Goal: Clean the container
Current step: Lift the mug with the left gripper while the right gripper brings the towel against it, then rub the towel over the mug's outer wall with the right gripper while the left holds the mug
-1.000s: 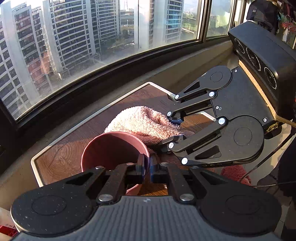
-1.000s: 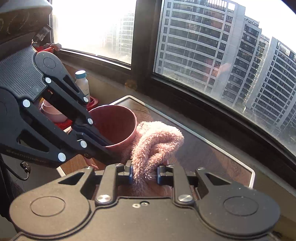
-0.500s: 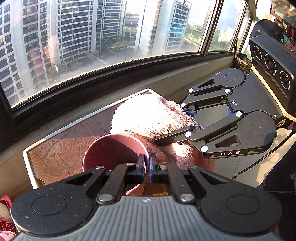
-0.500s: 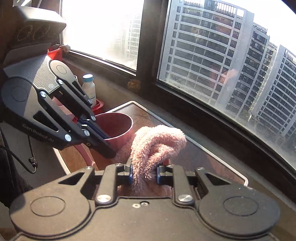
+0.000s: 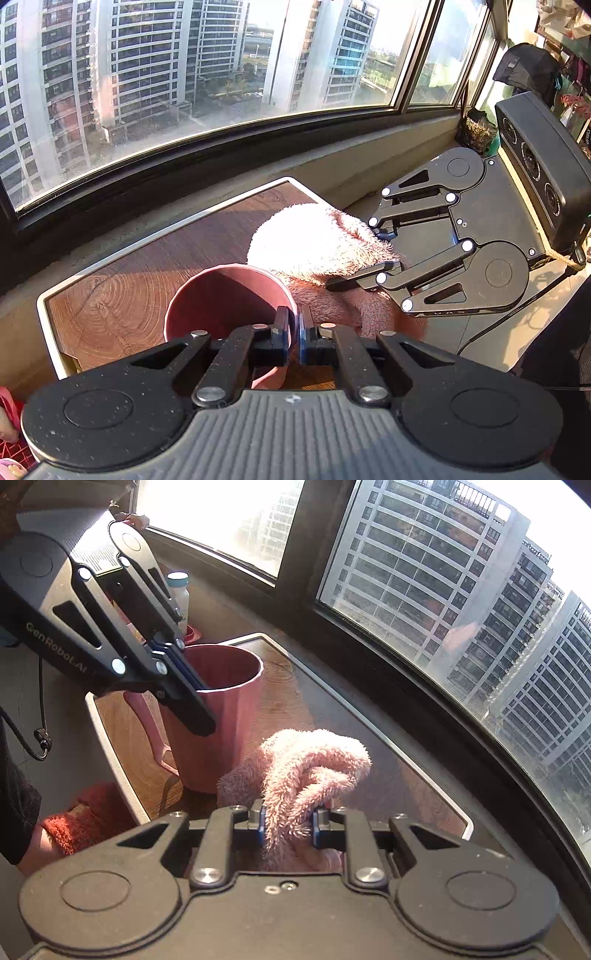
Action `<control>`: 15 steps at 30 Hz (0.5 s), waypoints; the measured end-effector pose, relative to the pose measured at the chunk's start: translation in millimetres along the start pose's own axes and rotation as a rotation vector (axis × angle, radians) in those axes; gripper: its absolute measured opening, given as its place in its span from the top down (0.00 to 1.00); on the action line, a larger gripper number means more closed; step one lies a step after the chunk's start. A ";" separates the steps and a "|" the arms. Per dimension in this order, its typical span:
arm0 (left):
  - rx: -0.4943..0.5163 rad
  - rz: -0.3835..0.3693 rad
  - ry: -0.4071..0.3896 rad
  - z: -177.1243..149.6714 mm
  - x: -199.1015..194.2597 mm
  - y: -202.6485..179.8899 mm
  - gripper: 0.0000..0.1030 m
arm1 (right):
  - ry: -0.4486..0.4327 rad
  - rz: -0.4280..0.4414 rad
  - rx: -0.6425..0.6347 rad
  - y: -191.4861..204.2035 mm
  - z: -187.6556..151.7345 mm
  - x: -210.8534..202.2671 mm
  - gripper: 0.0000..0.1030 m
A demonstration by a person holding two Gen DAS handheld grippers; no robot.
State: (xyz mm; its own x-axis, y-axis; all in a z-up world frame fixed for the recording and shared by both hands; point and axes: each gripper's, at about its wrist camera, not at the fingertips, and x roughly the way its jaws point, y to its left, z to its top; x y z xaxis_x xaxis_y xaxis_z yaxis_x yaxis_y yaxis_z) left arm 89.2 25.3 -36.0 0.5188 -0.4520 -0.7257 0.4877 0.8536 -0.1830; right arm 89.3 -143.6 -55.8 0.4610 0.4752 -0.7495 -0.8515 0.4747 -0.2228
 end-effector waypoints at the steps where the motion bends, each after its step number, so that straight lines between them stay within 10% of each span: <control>1: -0.002 -0.002 0.000 0.6 -0.3 0.6 0.96 | -0.016 -0.002 0.010 -5.4 2.3 -4.2 0.81; 15: 0.000 -0.027 0.006 1.7 3.6 -2.8 0.95 | -0.081 0.067 0.037 -0.6 21.7 7.8 0.80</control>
State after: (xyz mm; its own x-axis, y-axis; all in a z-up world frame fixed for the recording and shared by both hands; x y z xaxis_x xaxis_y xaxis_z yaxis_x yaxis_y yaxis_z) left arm 90.8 20.8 -37.0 0.5017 -0.4731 -0.7242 0.5011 0.8414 -0.2025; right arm 98.9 -124.1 -47.9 0.4236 0.5642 -0.7086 -0.8719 0.4662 -0.1500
